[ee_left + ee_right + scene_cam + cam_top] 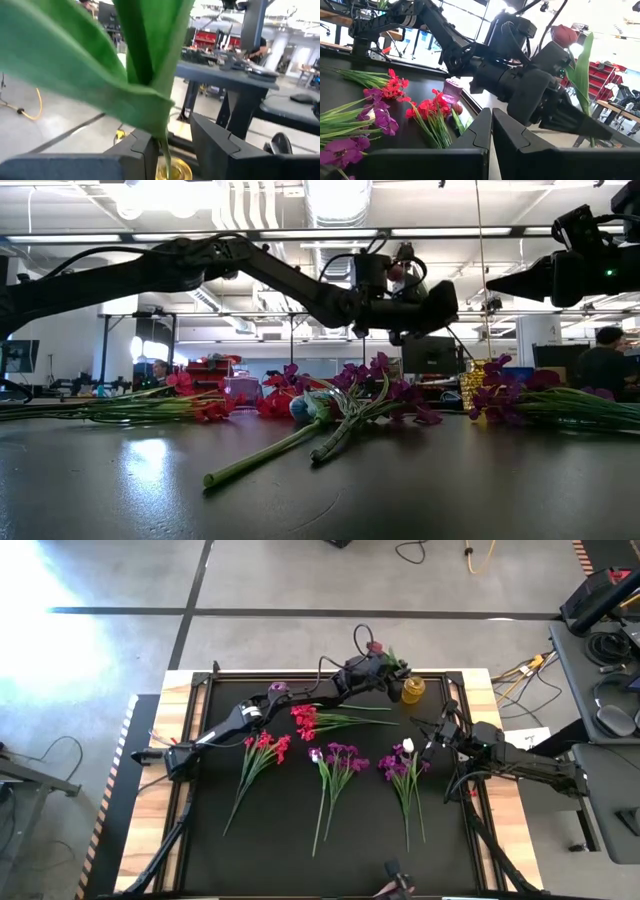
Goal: Sort flowers into vase by color
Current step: Put the bottom red tulip into the yellow vase
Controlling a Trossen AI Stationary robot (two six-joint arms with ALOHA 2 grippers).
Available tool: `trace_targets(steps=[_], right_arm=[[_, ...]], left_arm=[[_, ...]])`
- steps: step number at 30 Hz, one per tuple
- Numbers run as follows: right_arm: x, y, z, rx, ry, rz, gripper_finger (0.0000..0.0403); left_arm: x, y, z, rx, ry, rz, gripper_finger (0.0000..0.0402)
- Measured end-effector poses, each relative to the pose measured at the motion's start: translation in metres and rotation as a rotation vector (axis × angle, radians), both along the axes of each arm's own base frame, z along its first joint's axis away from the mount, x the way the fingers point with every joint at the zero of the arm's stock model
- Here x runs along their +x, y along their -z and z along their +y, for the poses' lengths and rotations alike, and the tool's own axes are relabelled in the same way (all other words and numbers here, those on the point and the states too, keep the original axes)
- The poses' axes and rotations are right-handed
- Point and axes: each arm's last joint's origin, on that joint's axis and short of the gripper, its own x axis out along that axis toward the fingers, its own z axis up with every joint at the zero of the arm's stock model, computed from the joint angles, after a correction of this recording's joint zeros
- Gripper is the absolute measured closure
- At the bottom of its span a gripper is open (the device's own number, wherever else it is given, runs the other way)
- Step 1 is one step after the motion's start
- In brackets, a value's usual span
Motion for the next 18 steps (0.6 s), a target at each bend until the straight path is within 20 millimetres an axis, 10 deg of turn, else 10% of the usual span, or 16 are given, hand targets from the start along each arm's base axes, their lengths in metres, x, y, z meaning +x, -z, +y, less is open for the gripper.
trace_targets(steps=[18], right_arm=[[0.0, 0.0, 0.0, 0.0, 0.0, 0.0, 0.0394]], left_arm=[[-0.014, -0.031, -0.008, -0.001, 0.031, 0.316, 0.021]])
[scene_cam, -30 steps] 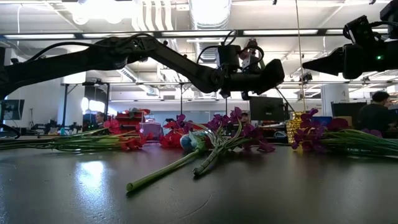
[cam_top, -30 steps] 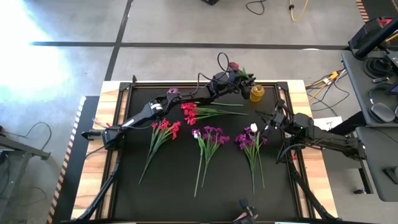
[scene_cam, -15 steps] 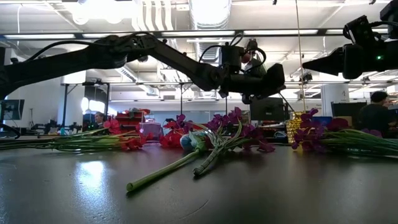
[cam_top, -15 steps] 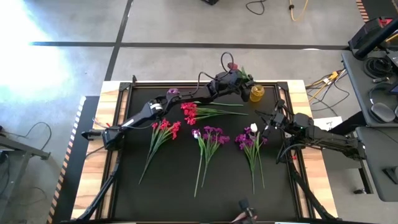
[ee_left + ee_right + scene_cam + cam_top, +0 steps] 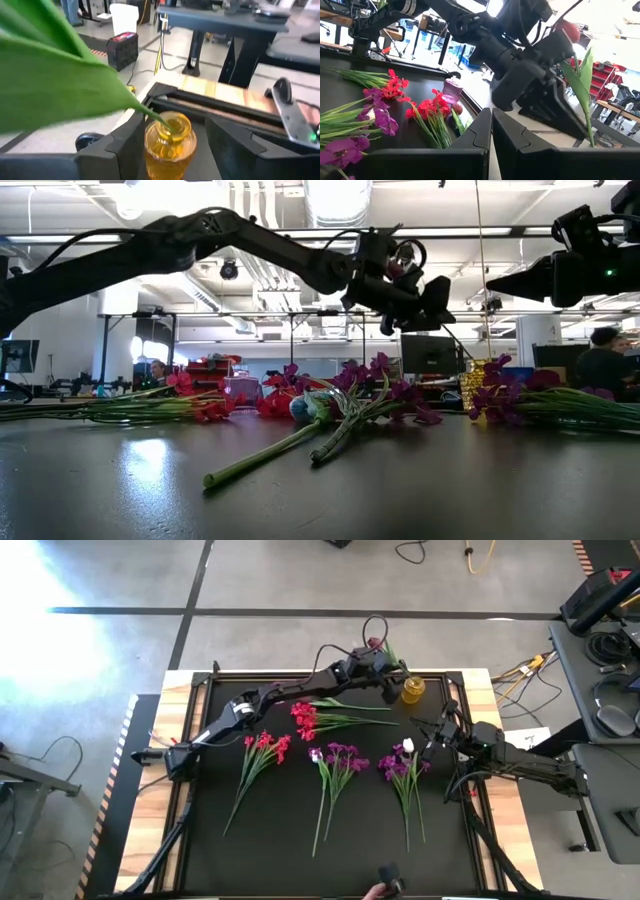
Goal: Sort flowers into vase by color
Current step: Put the bottom red tulip into the yellow vase
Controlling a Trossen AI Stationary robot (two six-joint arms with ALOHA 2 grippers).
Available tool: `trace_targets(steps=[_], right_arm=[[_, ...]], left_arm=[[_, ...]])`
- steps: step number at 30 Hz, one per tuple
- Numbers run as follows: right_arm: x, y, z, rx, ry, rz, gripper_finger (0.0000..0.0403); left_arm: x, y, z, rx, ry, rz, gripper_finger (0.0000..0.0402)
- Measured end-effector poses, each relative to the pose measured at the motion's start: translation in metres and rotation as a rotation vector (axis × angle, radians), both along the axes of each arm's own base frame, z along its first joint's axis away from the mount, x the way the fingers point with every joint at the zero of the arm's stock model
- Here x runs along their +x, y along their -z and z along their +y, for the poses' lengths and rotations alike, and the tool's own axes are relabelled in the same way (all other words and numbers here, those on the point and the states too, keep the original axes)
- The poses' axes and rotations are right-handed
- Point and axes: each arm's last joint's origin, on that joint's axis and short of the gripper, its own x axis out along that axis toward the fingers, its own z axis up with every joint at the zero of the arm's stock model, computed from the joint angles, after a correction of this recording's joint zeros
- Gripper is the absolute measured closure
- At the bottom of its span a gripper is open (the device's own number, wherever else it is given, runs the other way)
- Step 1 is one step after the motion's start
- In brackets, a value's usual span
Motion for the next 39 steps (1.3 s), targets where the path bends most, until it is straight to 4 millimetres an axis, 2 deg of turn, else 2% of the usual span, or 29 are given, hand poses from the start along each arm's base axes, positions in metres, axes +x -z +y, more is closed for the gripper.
trace_targets(steps=[9, 16, 32, 39], right_arm=[[0.0, 0.0, 0.0, 0.0, 0.0, 0.0, 0.0394], [0.0, 0.0, 0.0, 0.0, 0.0, 0.0, 0.0394], [0.0, 0.0, 0.0, 0.0, 0.0, 0.0, 0.0394], [0.0, 0.0, 0.0, 0.0, 0.0, 0.0, 0.0394]], left_arm=[[0.002, 0.005, -0.001, 0.022, -0.04, -0.01, 0.0226], [-0.003, -0.025, -0.003, 0.084, -0.035, -0.058, 0.025], [-0.004, -0.027, 0.002, 0.107, 0.001, -0.083, 0.0388], [-0.004, -0.027, 0.001, 0.098, 0.042, -0.083, 0.0397]])
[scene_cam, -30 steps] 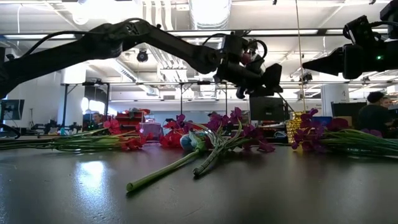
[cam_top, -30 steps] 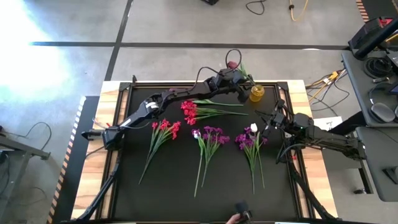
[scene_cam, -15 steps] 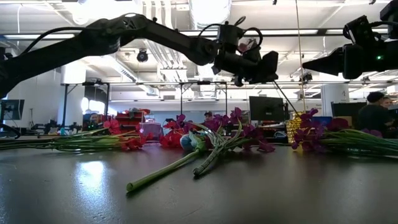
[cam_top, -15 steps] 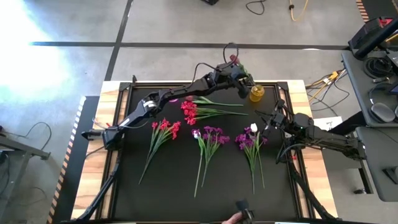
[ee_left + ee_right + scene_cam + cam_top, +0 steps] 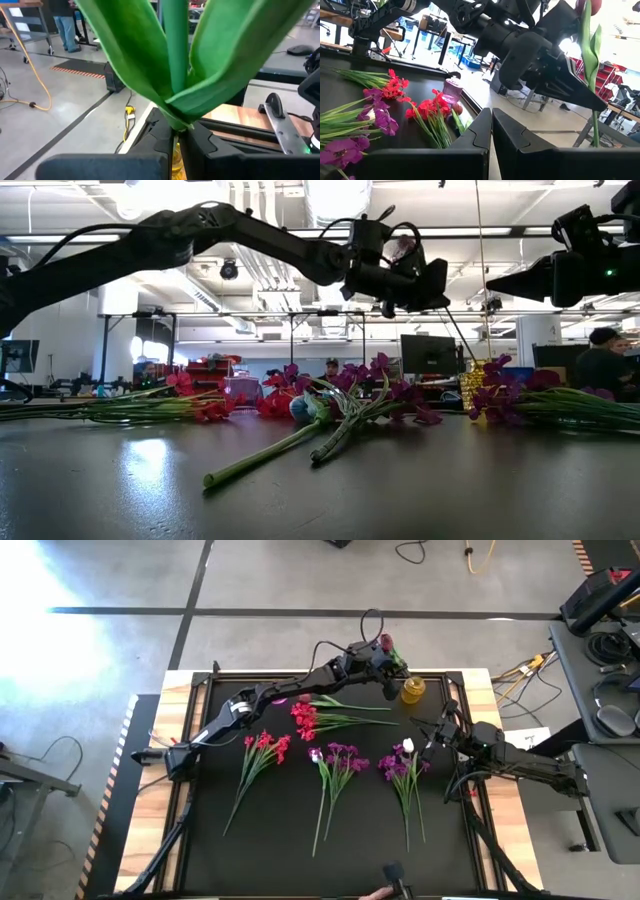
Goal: Sort flowers into vase by color
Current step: Put the bottom red tulip into the yellow vase
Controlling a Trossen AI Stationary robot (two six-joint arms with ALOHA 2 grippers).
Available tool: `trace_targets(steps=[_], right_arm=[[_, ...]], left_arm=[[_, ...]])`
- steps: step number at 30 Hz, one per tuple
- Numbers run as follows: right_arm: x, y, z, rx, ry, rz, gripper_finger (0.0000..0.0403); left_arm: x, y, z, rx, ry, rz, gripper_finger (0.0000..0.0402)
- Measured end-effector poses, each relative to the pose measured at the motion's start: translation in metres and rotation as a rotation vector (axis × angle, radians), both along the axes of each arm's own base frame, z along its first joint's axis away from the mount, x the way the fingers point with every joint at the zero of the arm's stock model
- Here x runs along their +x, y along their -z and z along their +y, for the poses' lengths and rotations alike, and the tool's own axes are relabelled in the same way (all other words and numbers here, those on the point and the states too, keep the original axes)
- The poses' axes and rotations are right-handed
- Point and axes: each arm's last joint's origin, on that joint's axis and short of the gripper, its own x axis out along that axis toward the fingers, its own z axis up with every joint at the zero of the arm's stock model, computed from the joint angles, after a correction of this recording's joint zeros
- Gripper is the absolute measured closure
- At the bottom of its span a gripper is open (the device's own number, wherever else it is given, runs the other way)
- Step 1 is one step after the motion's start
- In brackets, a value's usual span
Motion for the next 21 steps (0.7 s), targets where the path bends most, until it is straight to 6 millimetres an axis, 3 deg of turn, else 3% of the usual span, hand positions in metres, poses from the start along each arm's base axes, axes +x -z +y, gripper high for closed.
trace_targets(steps=[9, 17, 21], right_arm=[[0.0, 0.0, 0.0, 0.0, -0.001, -0.005, 0.0394], [0.0, -0.004, 0.0, 0.128, -0.02, -0.11, 0.0394], [-0.004, -0.013, -0.004, 0.106, 0.158, -0.161, 0.0394]], left_arm=[[-0.001, -0.002, 0.003, 0.01, 0.015, -0.017, 0.0397], [-0.003, -0.001, 0.009, 0.006, 0.003, -0.017, 0.0397], [-0.003, -0.001, 0.008, 0.008, 0.007, -0.021, 0.0397]])
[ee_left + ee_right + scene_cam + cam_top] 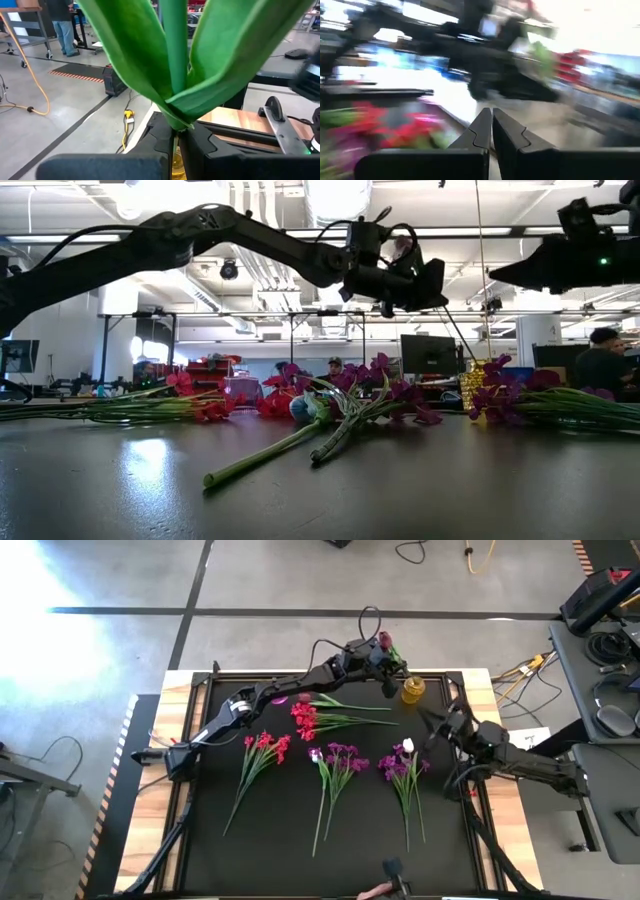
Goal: Sort flowers into vase by color
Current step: Put the bottom red tulip into the yellow vase
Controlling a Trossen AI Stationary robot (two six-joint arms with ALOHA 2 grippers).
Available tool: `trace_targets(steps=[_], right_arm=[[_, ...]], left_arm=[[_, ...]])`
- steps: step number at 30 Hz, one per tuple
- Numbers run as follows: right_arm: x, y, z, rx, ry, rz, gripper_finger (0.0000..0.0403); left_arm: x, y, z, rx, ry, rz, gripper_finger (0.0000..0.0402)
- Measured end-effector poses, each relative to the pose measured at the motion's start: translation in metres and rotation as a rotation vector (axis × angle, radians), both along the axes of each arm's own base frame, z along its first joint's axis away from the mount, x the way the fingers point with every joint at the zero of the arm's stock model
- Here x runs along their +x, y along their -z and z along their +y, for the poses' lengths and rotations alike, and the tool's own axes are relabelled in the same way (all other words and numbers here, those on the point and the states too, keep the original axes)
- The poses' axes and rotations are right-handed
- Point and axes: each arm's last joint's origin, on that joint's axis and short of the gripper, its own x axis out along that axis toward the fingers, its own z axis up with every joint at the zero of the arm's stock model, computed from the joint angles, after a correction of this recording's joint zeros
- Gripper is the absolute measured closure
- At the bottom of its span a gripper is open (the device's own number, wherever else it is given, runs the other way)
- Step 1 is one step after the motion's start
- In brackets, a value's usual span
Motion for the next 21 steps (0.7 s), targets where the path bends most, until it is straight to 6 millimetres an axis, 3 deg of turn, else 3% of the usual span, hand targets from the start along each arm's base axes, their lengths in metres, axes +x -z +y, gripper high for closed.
trace_targets(steps=[7, 11, 16, 21], right_arm=[[0.01, -0.023, -0.01, 0.014, 0.188, 0.132, 0.0372], [0.037, -0.014, -0.025, 0.052, 0.273, 0.327, 0.0332], [0.058, -0.009, -0.048, 0.051, 0.417, 0.444, 0.028], [0.073, -0.01, -0.073, 0.054, 0.511, 0.51, 0.0255]], left_arm=[[0.0, 0.0, 0.0, -0.001, 0.016, -0.006, 0.0398], [0.0, -0.002, 0.0, 0.0, 0.018, -0.024, 0.0398], [0.001, -0.004, -0.001, -0.01, 0.042, -0.041, 0.0398], [0.001, -0.004, -0.002, -0.017, 0.07, -0.044, 0.0398]])
